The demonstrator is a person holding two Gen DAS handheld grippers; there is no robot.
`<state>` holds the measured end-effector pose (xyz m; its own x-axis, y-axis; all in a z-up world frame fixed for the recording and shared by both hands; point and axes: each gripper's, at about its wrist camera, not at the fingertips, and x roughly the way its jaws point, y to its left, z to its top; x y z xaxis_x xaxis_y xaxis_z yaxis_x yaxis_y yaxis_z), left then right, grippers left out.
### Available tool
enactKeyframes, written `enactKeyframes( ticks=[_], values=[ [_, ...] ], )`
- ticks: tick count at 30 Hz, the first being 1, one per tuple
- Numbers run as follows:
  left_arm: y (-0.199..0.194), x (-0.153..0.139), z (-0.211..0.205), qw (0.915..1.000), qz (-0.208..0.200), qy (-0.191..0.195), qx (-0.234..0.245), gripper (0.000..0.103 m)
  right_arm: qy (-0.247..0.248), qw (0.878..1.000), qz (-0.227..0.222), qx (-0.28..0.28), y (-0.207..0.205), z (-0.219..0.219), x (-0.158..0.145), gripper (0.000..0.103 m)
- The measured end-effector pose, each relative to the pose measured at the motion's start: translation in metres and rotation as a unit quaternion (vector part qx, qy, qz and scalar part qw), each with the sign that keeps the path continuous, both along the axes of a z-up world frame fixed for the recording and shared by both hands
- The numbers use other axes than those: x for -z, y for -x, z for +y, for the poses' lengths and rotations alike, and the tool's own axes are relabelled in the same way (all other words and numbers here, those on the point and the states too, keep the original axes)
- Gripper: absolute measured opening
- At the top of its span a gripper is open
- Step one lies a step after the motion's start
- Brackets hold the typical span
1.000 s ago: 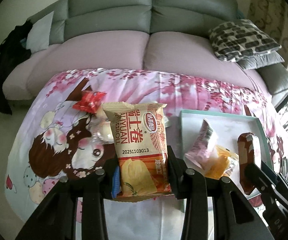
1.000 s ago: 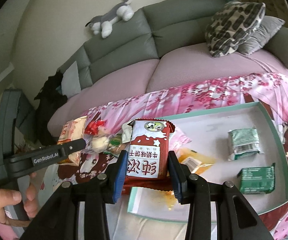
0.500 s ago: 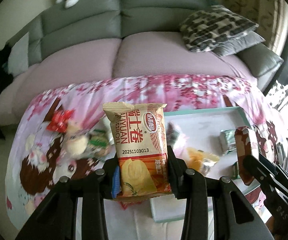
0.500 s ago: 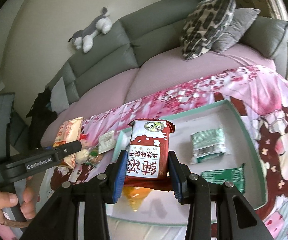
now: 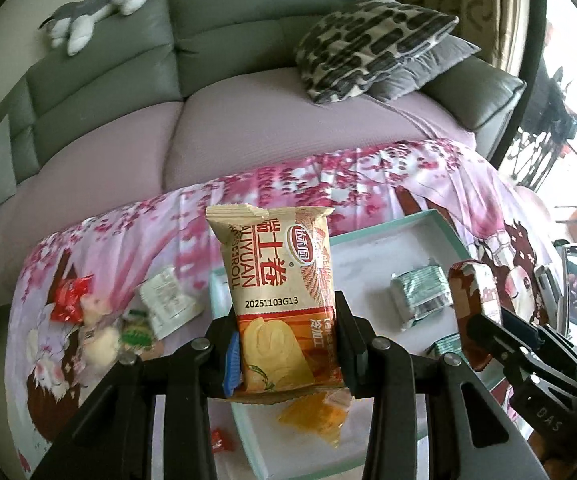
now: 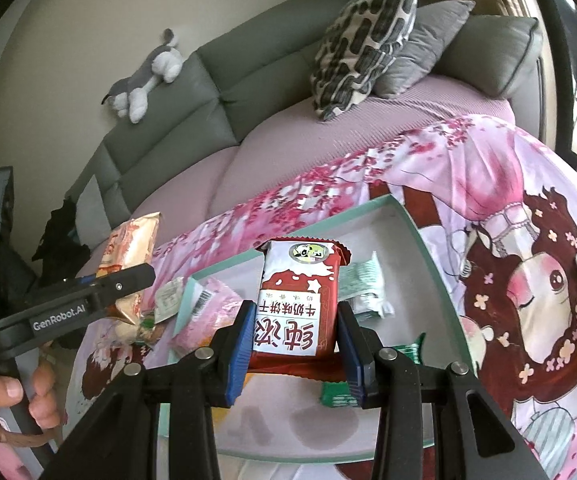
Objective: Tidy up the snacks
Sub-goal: 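Lower the cream roll and red biscuit pack into the tray and open both grippers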
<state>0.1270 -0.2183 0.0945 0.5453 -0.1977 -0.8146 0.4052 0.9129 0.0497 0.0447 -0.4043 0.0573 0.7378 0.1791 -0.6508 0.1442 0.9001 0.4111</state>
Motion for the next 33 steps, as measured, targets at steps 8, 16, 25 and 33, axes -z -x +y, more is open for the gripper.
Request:
enactKeyframes(
  ticks=[8,16,25,33],
  values=[
    [-0.010,0.017,-0.024,0.9997,0.006,-0.012,0.020,0.041,0.004,1.000,0.017,0.006,-0.007,-0.008,0.013,0.042],
    [-0.023,0.042,-0.041,0.9989,0.028,-0.025,0.028,0.041,0.008,0.999,0.033,-0.001,-0.017,-0.003,0.026,0.042],
    [-0.030,0.059,-0.047,0.9984,0.043,-0.027,0.023,0.041,0.013,0.999,0.043,-0.013,-0.027,0.004,0.036,0.042],
    [-0.032,0.066,-0.050,0.9979,0.047,-0.035,0.027,0.041,0.017,0.999,0.045,-0.016,-0.030,0.005,0.038,0.043]
  ],
)
